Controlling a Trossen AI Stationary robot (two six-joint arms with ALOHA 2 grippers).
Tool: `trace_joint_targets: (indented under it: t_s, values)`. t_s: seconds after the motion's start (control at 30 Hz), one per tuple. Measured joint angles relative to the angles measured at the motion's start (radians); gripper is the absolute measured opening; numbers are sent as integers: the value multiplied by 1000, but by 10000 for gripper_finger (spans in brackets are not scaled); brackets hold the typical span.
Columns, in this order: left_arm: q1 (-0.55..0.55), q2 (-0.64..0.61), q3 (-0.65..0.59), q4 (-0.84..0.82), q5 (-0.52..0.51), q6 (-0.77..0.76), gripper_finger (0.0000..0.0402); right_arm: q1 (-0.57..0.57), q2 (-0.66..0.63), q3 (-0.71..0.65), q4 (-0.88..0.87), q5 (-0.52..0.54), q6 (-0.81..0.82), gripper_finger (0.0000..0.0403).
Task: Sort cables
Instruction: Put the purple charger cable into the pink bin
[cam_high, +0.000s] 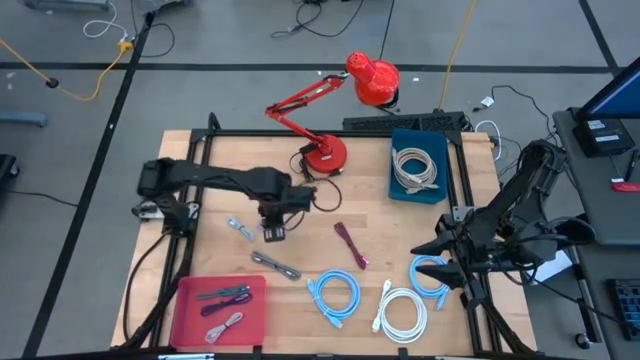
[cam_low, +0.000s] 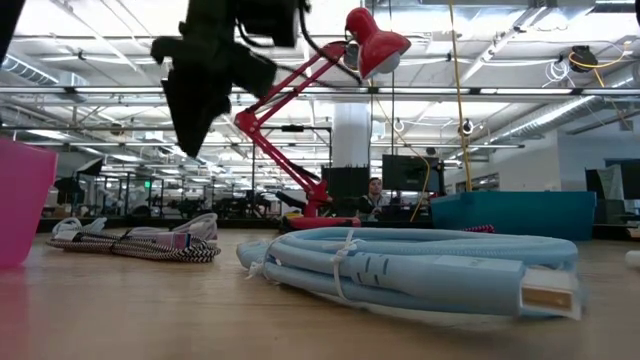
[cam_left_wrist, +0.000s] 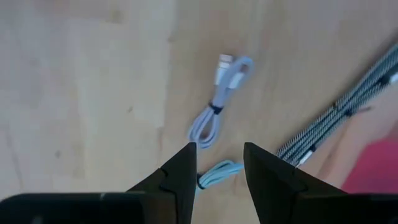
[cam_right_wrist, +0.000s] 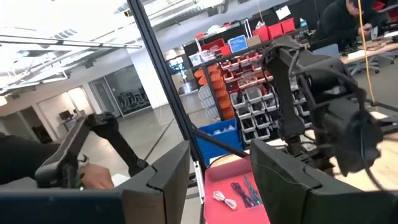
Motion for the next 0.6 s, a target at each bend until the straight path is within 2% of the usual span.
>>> trace_joint_targets:
  t_s: [0.13, 0.27, 0.37, 0.47, 0.6]
  values:
    - [-18, 67, 0, 11, 25, 104, 136, -9, 0, -36, -1, 54, 65, 160]
    - [-45, 92, 0, 30, 49, 145, 136, -24, 0, -83, -17, 127, 153, 160]
    - [-72, 91, 0, 77, 79, 136, 136, -81, 8, -98, -168, 125, 287, 158]
    - [-102, 76, 0, 124, 84, 101, 136, -214, 56, -98, -328, 24, 462, 148]
    - [-150, 46, 0, 183, 87, 28, 136, -432, 141, -93, -357, -252, 547, 126]
